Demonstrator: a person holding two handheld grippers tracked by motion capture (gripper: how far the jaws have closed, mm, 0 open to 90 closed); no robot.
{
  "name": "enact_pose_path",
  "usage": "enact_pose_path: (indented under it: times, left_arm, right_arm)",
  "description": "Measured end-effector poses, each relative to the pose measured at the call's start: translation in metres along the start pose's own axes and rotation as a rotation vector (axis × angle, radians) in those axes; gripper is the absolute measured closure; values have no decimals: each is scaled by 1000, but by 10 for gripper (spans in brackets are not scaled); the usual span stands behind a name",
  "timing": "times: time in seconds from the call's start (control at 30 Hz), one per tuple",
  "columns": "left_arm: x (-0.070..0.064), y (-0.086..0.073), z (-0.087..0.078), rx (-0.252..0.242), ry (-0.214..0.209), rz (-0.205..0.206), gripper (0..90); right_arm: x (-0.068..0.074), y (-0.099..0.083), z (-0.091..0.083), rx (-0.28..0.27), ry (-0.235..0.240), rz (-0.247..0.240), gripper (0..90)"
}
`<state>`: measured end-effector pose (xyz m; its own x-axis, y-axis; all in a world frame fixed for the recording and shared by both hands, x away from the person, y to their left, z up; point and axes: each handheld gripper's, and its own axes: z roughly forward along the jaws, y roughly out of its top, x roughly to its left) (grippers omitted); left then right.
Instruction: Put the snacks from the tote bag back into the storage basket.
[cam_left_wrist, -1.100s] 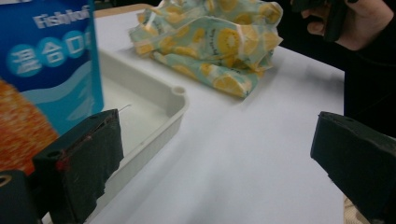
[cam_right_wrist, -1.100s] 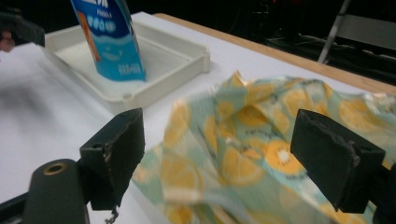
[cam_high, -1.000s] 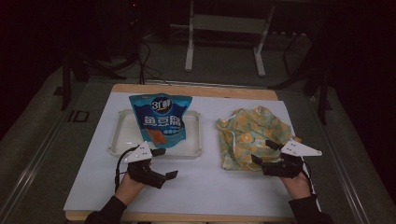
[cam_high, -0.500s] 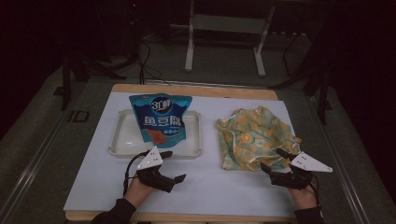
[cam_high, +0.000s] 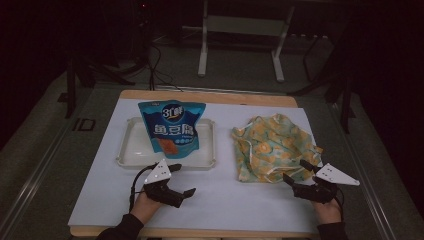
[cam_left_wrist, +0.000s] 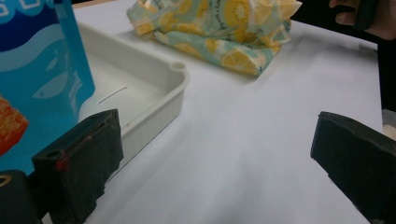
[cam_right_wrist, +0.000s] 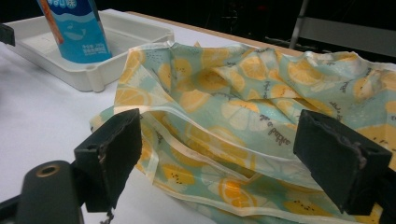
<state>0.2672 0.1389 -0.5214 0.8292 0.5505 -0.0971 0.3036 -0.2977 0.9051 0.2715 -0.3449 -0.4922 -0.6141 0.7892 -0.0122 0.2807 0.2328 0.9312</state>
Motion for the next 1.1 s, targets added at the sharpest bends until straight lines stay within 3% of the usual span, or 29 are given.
enact_pose_path:
  times: [0.3, 0.6, 0.93, 1.1]
  left_arm:
    - [0, -2, -1, 11, 11, 17, 29]
    - [0, -2, -1, 16, 12, 14, 29]
    - [2, -3, -2, 12, 18, 6, 29]
    - [1, -2, -2, 4, 9, 6, 29]
  right_arm:
    - [-1, -3, 1, -16, -12, -7, 152]
    - [2, -3, 1, -60, 11, -19, 150]
    - [2, -6, 9, -16, 0, -39, 152]
    - [4, -6, 9, -28, 0, -55, 154]
